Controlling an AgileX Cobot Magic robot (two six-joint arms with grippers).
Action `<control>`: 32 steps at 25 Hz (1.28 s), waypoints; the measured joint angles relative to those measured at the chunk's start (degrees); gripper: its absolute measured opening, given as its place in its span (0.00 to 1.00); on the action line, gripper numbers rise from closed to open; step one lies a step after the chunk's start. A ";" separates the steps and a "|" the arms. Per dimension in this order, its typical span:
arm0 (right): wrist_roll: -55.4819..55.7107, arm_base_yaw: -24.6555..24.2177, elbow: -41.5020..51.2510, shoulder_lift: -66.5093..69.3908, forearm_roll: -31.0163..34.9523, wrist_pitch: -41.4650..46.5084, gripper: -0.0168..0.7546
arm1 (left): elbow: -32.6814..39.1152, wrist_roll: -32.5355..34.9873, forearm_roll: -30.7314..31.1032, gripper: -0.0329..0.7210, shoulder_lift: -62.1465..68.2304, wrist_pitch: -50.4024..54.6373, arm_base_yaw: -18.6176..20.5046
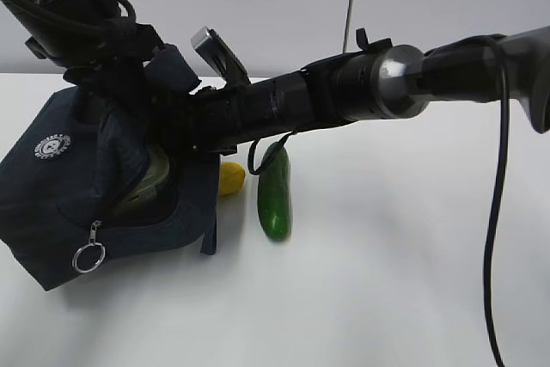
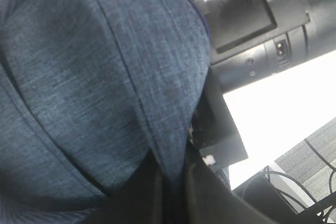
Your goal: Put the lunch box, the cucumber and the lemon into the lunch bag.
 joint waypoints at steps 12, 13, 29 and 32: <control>-0.33 0.49 0.00 0.00 -3.80 0.11 0.52 | 0.00 0.24 0.13 0.05 0.00 -0.46 0.00; -0.33 0.49 0.00 0.00 -3.80 0.11 0.53 | 0.00 0.24 0.13 0.05 0.00 -0.46 0.00; 0.47 -1.24 -0.05 0.00 -4.58 3.48 0.60 | 0.00 0.33 0.24 0.05 0.11 -0.54 0.62; 1.09 -2.77 -0.34 0.00 -4.70 5.72 0.60 | 0.00 0.45 -0.08 0.05 0.11 -0.54 1.35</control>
